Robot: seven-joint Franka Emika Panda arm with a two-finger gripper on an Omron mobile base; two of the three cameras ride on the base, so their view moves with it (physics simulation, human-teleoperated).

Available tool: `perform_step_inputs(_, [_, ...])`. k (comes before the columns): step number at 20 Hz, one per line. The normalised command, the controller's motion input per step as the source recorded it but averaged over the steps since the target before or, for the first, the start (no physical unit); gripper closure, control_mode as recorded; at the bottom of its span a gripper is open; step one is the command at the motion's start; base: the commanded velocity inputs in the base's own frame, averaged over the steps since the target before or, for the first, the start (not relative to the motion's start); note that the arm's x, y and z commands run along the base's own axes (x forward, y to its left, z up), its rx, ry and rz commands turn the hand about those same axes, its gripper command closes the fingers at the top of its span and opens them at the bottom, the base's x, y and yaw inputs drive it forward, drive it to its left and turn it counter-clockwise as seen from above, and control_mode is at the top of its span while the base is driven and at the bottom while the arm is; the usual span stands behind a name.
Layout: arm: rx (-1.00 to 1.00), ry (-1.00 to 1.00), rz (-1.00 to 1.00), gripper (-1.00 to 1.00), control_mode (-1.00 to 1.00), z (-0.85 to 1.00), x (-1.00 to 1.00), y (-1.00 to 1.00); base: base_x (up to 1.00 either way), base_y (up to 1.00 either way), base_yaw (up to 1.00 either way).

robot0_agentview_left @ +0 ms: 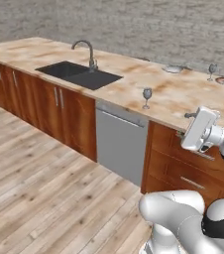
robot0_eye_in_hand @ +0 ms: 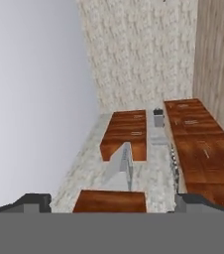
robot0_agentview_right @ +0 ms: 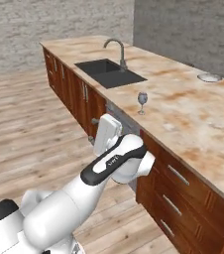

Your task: Retrieve the wine glasses from the counter and place one next to each plate.

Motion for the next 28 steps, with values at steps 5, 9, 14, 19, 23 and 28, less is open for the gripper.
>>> perform_step_inputs(5, [0.0, 0.0, 0.0, -1.0, 1.0, 0.0, 0.0, 0.0, 0.81, 1.0, -0.47])
perform_step_inputs(9, [0.0, 0.0, 0.0, -1.0, 1.0, 0.0, 0.0, 0.0, 0.71, 1.0, -0.44])
perform_step_inputs(14, [0.0, 0.0, 0.0, -1.0, 1.0, 0.0, 0.0, 0.0, 0.69, 1.0, -0.43])
perform_step_inputs(19, [0.0, 0.0, 0.0, -1.0, 1.0, 0.0, 0.0, 0.0, 0.63, 0.52, -0.56])
perform_step_inputs(23, [0.0, 0.0, 0.0, -1.0, 1.0, 0.0, 0.0, 0.0, 0.06, 0.46, -0.2])
perform_step_inputs(28, [0.0, 0.0, 0.0, -1.0, 1.0, 0.0, 0.0, 0.0, 0.66, 0.97, -0.2])
